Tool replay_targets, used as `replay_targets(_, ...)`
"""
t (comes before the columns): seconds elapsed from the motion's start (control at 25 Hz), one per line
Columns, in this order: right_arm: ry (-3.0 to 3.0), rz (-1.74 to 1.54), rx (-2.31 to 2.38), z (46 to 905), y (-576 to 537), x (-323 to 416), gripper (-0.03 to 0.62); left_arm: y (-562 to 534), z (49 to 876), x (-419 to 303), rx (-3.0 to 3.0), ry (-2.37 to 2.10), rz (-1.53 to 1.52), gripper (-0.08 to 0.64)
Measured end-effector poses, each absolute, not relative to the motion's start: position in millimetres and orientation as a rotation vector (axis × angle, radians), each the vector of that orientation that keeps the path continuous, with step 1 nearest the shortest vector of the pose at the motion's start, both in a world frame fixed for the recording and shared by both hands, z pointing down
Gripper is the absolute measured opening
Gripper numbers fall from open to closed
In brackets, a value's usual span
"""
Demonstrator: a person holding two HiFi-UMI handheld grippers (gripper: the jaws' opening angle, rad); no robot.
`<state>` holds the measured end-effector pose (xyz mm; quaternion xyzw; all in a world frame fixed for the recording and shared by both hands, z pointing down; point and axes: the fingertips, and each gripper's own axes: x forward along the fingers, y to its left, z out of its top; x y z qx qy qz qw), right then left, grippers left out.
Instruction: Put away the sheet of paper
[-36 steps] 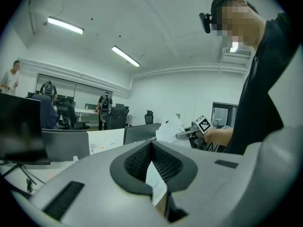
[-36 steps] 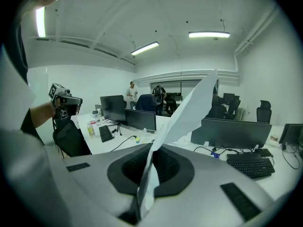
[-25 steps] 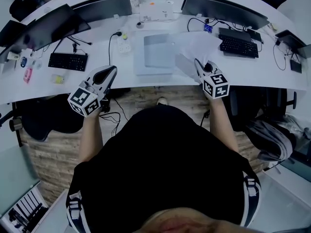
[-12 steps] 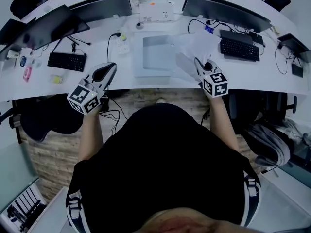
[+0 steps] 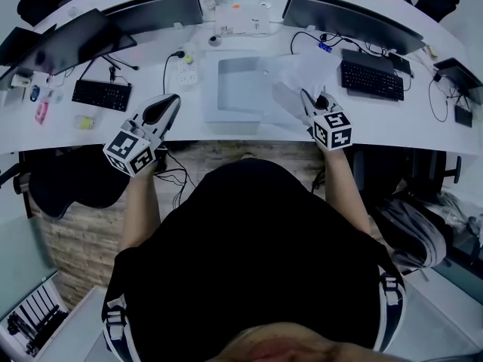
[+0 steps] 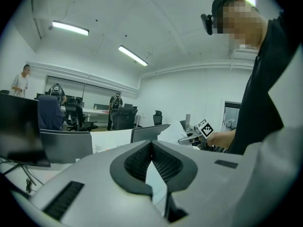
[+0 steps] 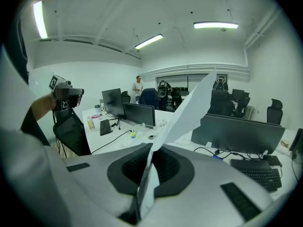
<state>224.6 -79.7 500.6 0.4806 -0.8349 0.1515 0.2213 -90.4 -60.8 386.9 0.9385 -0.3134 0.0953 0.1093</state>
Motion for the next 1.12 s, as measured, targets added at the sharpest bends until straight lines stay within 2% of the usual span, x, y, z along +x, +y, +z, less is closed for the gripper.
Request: replay_targets(1.12, -2.326, 0.451, 1.237, 519, -80, 234, 0.015, -57, 404, -58, 2.729, -0.903, 0.332, 0.021)
